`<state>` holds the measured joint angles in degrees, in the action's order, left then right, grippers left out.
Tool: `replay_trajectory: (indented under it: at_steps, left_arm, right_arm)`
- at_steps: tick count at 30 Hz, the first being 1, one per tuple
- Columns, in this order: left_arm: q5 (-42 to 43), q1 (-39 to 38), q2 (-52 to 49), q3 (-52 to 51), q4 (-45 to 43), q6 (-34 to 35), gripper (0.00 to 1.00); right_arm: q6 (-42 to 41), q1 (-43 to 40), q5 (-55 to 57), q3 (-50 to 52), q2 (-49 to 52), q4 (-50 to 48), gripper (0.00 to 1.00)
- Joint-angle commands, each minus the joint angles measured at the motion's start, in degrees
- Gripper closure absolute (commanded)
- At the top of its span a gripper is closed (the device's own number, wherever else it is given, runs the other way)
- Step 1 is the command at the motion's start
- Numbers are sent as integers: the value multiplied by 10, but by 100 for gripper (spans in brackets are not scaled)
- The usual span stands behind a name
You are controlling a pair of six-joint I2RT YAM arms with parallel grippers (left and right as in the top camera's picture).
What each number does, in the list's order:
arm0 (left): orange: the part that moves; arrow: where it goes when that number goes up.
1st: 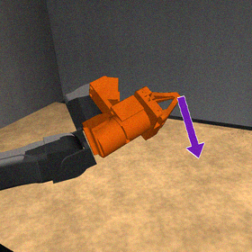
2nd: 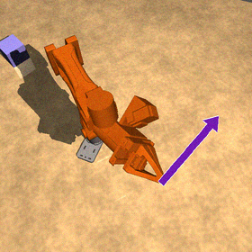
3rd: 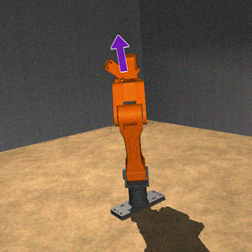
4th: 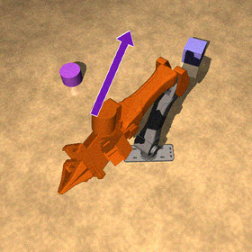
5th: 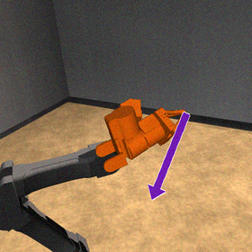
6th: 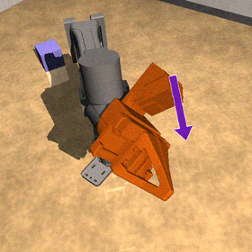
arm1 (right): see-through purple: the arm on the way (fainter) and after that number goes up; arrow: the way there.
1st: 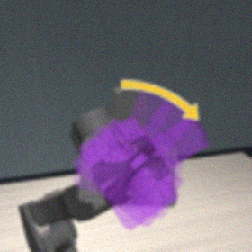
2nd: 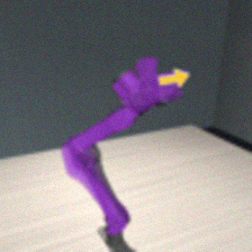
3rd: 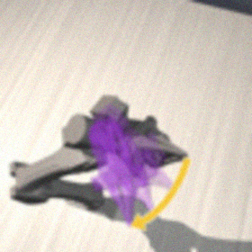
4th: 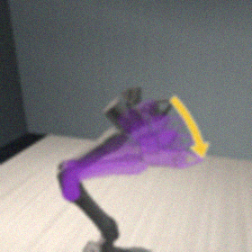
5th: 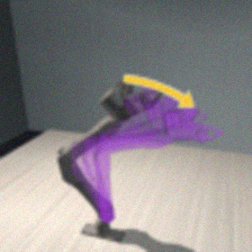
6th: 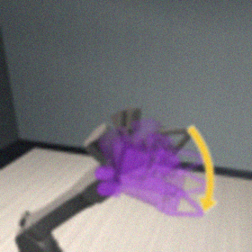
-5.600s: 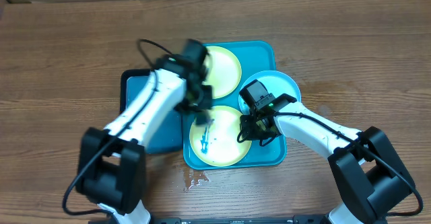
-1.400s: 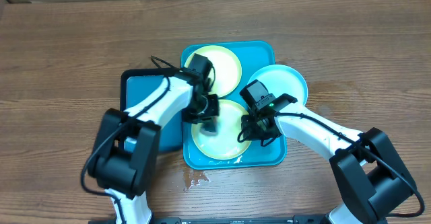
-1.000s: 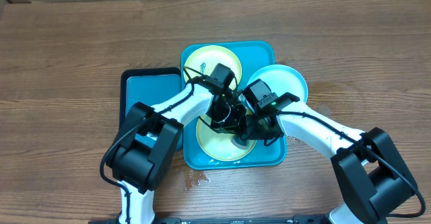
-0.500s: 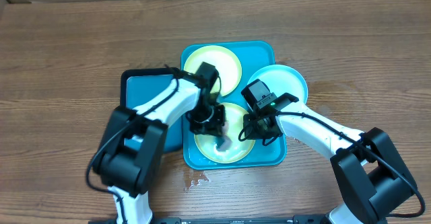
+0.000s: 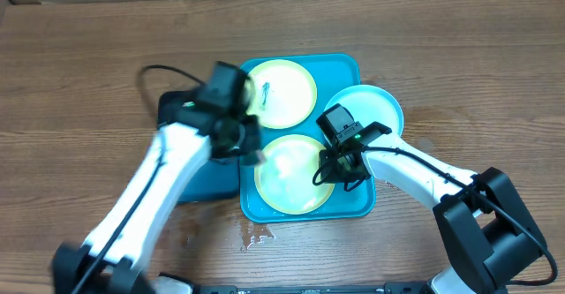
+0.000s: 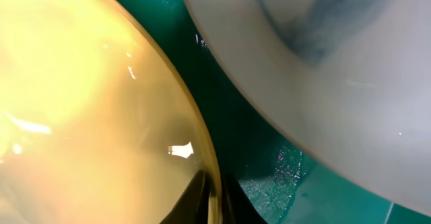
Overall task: Clean dirty plates on tray and stack at the side
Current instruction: 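Return the sponge to the basin with the left gripper, then lift the lower yellow plate with the right gripper and tilt it over the basin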
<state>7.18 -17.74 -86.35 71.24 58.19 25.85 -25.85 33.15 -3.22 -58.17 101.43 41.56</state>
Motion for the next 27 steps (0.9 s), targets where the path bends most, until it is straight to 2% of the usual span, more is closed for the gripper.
replay_trajectory:
  at_steps: [1,4,9,10,11,14,16,23,24,25,27]
  left_arm:
    - [-96,60,23,-3,27,-10,96]
    - [-123,107,5,-24,17,-13,96]
    - [-115,146,-64,-49,-23,-21,96]
    - [-110,148,-77,-49,-27,-21,93]
    - [-104,148,-87,-49,-31,-24,84]
    - [-99,148,-87,-45,-29,-25,69]
    - [-99,148,-76,-32,-18,-25,55]
    - [-99,158,-2,63,63,-29,26]
    - [-99,160,9,80,77,-32,17]
    - [-99,160,17,93,87,-37,0]
    - [-99,160,40,133,119,-45,0]
  right_arm:
    - [5,1,17,7,14,5,96]
    - [5,1,17,7,14,2,96]
    - [7,1,16,7,14,-1,96]
    - [7,1,16,7,14,0,96]
    - [7,1,17,7,14,1,96]
    - [12,1,17,6,13,10,96]
    - [11,1,17,-2,13,26,96]
    - [12,3,49,-82,-17,91,96]
    - [12,3,57,-99,-23,101,96]
    - [12,3,62,-118,-28,110,96]
    - [36,3,62,-167,-32,127,96]
